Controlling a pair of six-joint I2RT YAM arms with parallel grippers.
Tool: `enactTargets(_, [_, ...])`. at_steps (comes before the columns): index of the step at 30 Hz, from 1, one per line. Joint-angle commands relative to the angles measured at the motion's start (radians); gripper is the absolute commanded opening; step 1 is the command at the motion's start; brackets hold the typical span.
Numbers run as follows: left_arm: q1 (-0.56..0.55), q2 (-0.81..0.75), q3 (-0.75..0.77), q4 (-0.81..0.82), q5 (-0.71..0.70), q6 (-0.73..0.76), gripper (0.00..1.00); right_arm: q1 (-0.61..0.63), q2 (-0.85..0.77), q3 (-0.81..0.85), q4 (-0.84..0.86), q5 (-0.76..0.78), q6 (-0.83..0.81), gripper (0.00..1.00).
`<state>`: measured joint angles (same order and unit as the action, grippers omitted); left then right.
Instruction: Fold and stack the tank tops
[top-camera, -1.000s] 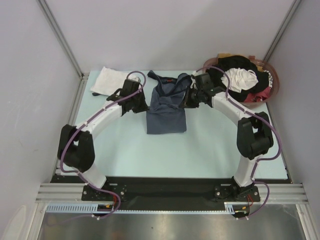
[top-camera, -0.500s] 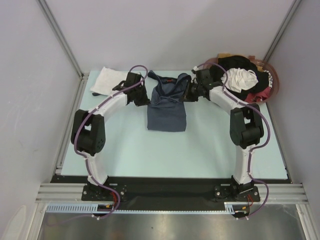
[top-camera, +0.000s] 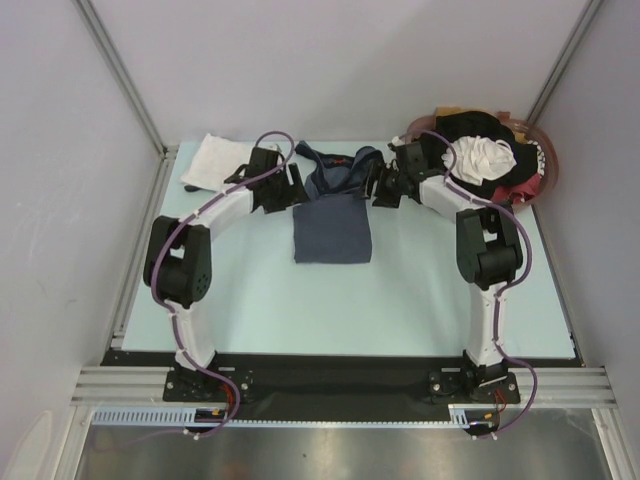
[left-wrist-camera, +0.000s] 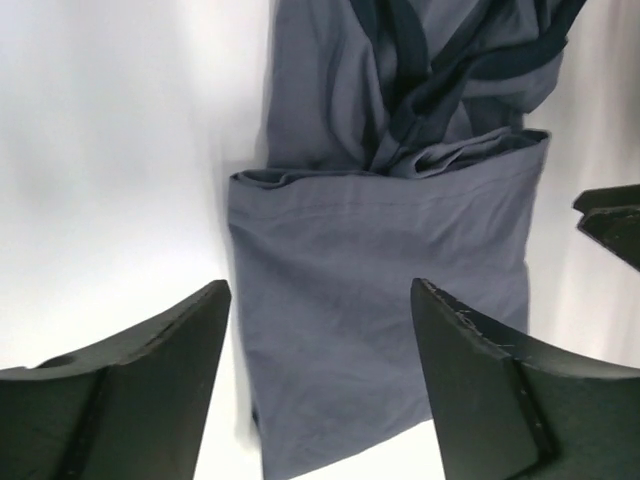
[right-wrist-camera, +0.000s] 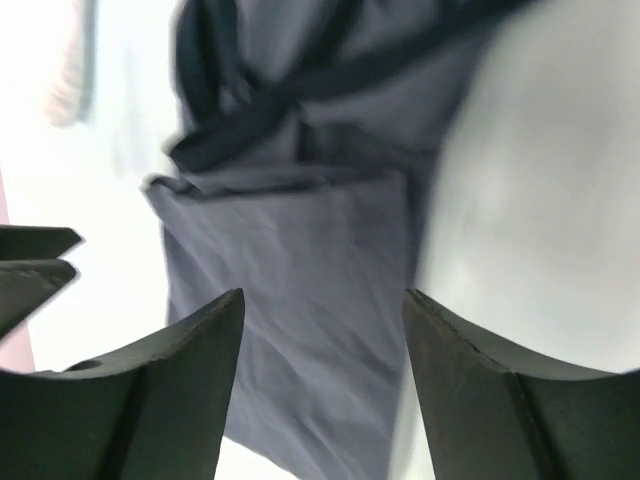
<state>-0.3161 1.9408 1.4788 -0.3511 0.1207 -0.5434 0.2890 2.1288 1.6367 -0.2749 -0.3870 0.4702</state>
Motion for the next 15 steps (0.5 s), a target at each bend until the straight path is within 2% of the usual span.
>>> enactTargets(1, [0.008,-0.109,-0.084,0.070,-0.042,0.031,0.80,-0.011,-0.110,-0.086,0.071,0.034,-0.002,0.71])
enactTargets(9, [0.002,-0.276,-0.336,0.155,0.030,0.019,0.79,-0.013,-0.285,-0.374,0.160,-0.006,0.021,0.70])
enactTargets(12, [-0.005,-0.364,-0.484,0.236,0.054,0.002,0.76,-0.008,-0.341,-0.503,0.236,-0.049,0.042,0.64])
enactTargets(15, [-0.021,-0.428,-0.606,0.311,0.091,-0.009,0.69,-0.001,-0.372,-0.580,0.266,-0.098,0.044,0.57])
